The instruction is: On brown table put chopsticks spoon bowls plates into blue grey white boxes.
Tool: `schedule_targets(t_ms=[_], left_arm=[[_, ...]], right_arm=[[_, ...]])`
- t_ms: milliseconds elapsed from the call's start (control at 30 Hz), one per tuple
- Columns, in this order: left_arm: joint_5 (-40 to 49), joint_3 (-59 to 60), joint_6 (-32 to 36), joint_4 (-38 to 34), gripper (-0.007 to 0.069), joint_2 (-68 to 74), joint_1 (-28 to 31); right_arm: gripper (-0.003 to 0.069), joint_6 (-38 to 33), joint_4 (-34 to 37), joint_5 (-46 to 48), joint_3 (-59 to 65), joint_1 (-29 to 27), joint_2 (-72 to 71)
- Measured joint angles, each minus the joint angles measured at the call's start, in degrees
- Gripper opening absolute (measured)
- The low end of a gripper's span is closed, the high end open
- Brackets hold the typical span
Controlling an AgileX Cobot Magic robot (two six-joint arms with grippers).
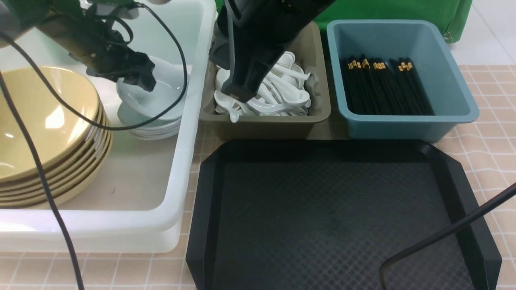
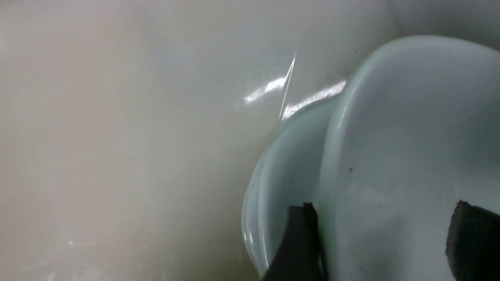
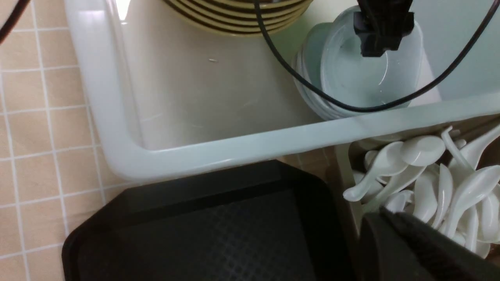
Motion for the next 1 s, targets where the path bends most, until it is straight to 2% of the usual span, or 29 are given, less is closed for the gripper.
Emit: schedule_targets(t_ms=[133, 333, 433, 600, 633, 667, 700, 800, 867, 1000], left_arm=[[2.34, -3.23, -2.12, 3.12, 0.0547, -0.54, 0.0], [9.26, -10.6, -7.34, 6.58, 0.0524, -4.53, 0.0], [13.94, -14.99, -10.07, 8.74, 0.0441, -8.34, -0.14], [18.09, -17.26, -12.22, 9.48, 0.02, -19.06, -0.26], [18.18, -17.14, -12.22, 9.48, 0.02, -19.06, -0.26], [18.4, -15.22, -12.43, 9.53, 0.0105, -24.02, -0.26], [18.5, -13.57, -12.49, 9.68, 0.006, -26.92, -0.26], [18.77, -7.23, -12.94, 10.51, 0.0006, -35.51, -0.28], [18.77, -2.76, -13.76, 11.13, 0.0001, -39.88, -0.28], [17.57, 15.05, -16.75, 13.58, 0.0002, -53.72, -0.32]], right_arm=[[0.0049, 0.0, 0.0, 1.45, -0.04, 0.0, 0.0], [0.0049, 0.0, -0.44, 1.87, -0.04, 0.0, 0.0], [0.0049, 0.88, -2.45, 2.09, -0.04, 0.0, -0.25], [0.0049, 4.29, -4.45, 2.98, 0.63, -0.09, -3.86], [0.0049, 4.43, -4.42, 2.98, 0.76, -0.09, -4.14], [0.0049, 5.04, -4.42, 2.98, 2.59, -0.09, -7.23], [0.0049, 5.29, -4.31, 2.98, 3.77, -0.09, -8.86], [0.0049, 6.55, -3.72, 3.04, 9.34, -0.09, -15.01], [0.0049, 7.29, -3.58, 2.82, 12.89, -0.09, -18.27], [0.005, 10.09, -3.47, -3.89, 26.48, -0.09, -29.0]])
